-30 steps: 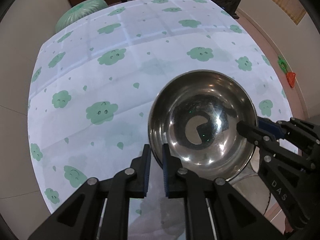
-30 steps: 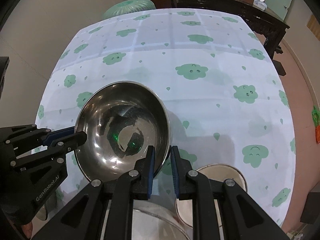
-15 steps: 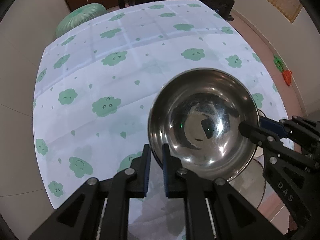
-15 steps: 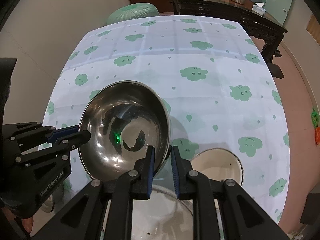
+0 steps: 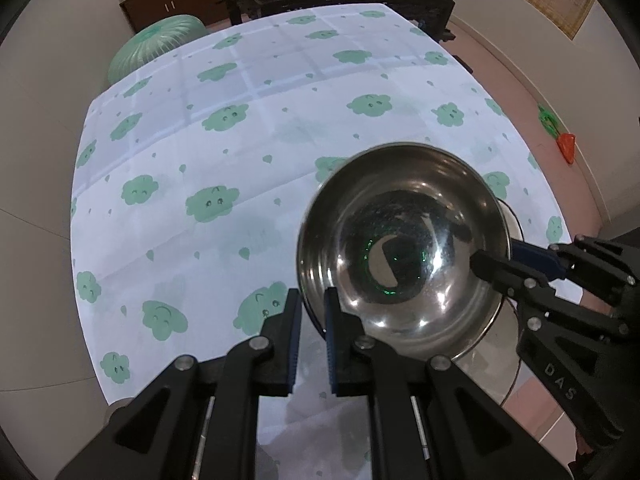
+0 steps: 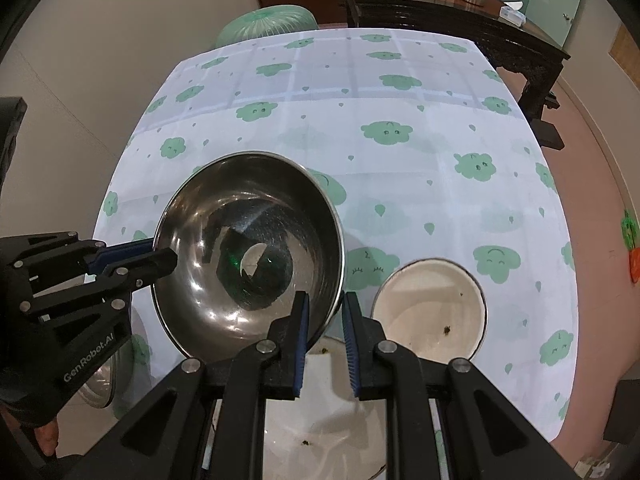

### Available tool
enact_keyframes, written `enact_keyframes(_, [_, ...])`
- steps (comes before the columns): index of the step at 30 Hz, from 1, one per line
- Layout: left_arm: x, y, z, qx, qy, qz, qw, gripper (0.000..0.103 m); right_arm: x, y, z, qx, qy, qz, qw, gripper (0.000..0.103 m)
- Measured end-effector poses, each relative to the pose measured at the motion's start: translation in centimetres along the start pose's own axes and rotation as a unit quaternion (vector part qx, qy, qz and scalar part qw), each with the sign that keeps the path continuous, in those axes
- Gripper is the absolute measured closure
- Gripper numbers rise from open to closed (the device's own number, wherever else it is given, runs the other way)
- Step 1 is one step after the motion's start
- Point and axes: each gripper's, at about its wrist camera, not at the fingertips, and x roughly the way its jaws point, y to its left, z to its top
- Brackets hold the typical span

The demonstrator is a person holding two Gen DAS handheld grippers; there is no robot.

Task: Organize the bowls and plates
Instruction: 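Lift the smaller steel bowl with both grippers and carry it over the stacked bowls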

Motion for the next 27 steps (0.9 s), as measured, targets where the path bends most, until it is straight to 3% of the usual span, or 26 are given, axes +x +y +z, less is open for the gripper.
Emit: enact_keyframes(27, [-2.2, -1.3, -2.4, 0.025, -0.011, -0.012, 0.9995, 0.095, -2.0, 0.3, -3.5, 0.009, -0.001, -0.004, 1.0, 0.084])
